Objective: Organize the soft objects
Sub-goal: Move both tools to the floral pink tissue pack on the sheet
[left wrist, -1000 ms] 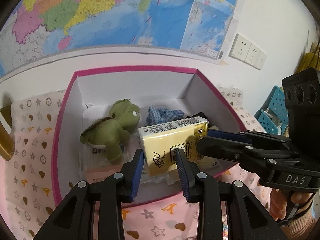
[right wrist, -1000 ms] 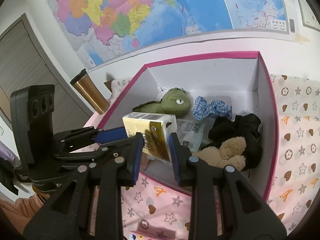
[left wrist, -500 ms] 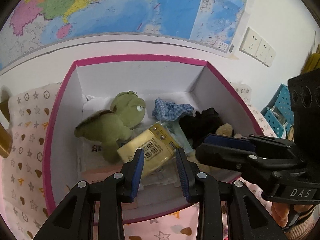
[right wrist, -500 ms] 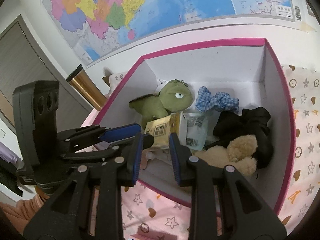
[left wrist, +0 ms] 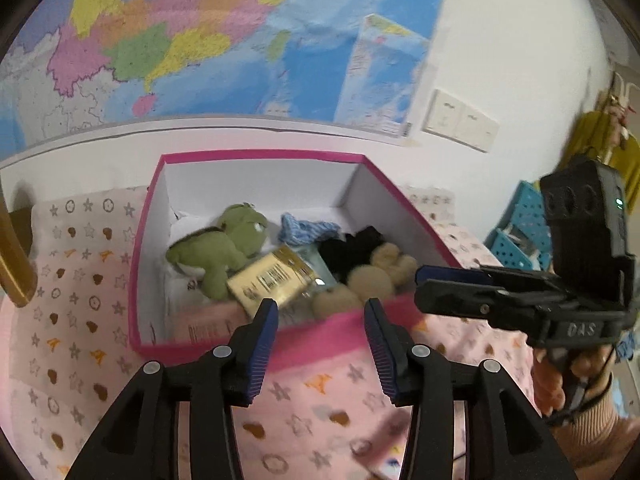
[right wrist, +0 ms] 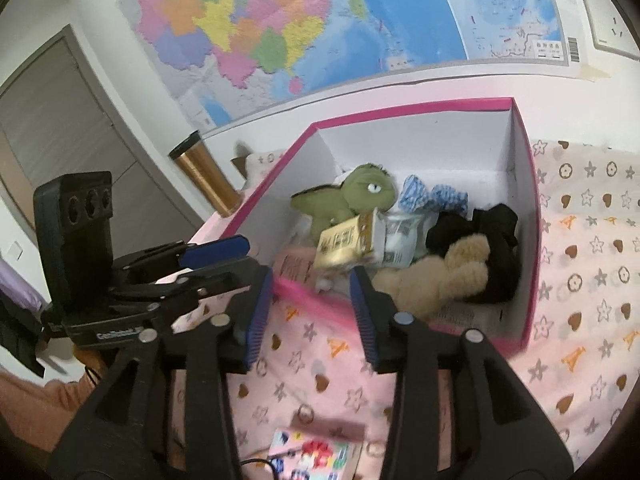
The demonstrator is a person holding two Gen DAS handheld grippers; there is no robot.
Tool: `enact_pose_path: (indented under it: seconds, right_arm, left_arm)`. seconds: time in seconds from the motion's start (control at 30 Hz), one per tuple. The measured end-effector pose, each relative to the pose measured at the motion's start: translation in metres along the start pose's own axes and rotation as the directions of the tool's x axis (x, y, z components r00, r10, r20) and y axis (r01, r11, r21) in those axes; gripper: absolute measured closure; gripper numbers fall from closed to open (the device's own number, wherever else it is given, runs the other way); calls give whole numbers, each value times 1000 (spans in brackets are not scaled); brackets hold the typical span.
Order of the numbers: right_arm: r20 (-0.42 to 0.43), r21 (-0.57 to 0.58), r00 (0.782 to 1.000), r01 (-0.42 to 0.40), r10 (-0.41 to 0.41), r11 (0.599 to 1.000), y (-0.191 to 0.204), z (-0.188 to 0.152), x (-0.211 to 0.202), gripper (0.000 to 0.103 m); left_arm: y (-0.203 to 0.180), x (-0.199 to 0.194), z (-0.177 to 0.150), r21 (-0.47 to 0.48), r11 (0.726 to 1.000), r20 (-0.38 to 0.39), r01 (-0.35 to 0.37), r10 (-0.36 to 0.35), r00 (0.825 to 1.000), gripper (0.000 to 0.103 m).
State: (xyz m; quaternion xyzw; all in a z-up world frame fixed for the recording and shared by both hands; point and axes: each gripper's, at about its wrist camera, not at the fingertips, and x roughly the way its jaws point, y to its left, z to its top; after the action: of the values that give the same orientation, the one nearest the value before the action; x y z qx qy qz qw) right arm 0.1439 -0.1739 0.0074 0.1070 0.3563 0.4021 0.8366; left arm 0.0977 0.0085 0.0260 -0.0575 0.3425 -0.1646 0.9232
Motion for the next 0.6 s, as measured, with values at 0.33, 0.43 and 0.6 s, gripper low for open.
enact_pose_path:
  seconds: [0.33, 0.43, 0.6]
  right_arm:
    - [-80, 17, 997, 23, -22, 1000, -3, -50, -22, 55]
    - [-118, 36, 993, 35, -31, 999, -7, -65, -20, 55]
    - [-169, 64, 985, 57, -46, 996, -13, -90, -14, 55]
  left_arm:
    - [-15, -4, -61, -45, 994, -108, 95, -99, 989, 57]
    - [-18, 1, -76, -60, 992, -146, 109, -117, 982, 57]
    - [-30, 11, -98, -88, 985, -212, 151, -166, 963, 57]
